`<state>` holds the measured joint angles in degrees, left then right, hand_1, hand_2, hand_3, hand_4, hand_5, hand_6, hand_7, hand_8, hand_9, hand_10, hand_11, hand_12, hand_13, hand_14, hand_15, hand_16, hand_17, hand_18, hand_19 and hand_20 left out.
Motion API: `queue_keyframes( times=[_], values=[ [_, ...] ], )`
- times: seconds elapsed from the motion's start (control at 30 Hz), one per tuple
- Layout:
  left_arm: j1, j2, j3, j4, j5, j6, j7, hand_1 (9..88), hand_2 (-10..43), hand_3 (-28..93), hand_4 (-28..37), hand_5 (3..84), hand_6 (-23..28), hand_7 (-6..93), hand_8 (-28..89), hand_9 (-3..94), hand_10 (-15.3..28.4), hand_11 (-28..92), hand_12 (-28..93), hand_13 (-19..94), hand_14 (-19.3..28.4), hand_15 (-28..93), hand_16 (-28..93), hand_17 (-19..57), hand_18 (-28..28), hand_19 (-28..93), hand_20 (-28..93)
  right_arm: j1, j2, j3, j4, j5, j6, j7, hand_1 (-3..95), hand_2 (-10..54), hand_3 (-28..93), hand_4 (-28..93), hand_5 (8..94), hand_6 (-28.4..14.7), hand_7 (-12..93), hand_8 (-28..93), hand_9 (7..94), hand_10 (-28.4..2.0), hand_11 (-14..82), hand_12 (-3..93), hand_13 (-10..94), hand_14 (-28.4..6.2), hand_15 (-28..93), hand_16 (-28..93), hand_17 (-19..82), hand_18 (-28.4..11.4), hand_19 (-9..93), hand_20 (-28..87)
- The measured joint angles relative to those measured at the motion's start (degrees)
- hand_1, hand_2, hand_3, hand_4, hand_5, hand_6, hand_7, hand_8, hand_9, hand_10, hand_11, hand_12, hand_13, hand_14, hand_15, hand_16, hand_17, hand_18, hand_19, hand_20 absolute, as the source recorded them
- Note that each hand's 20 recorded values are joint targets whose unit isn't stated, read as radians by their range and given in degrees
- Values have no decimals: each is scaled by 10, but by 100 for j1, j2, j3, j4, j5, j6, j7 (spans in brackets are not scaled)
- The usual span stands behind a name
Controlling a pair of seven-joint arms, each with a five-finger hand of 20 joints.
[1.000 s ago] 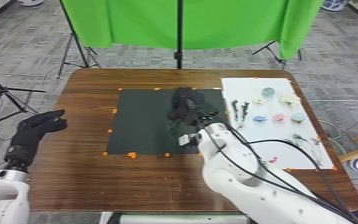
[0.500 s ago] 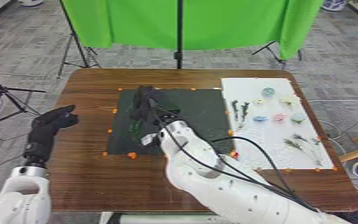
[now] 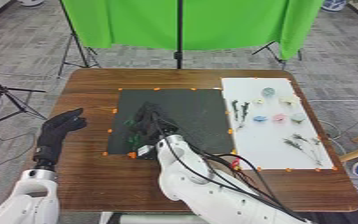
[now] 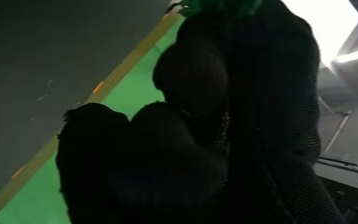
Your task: Arrange flowers
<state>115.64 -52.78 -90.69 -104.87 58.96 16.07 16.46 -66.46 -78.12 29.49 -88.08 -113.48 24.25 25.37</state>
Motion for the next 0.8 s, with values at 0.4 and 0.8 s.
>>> queue_keyframes(
  times=[0.4,0.8],
  values=[
    [-42,-25,53,0,41,-63,-21,352,-11,605,-204,479,44,172,-78,499,138,259,114,423,186,284,-23,78,121,85,176,4,-108,32,189,189,137,50,862,-95,-264,486,810,-49,320,179,912,-133,346,289,937,-1,616,212,762,-61,881,369],
    [-72,-25,69,0,58,-96,-74,357,-11,602,-211,484,45,174,-76,510,139,258,123,432,186,285,-19,77,122,89,176,0,-112,81,175,419,128,111,838,-95,-227,466,817,-55,265,178,917,-133,299,275,937,-4,599,208,765,-60,860,379]
  ],
)
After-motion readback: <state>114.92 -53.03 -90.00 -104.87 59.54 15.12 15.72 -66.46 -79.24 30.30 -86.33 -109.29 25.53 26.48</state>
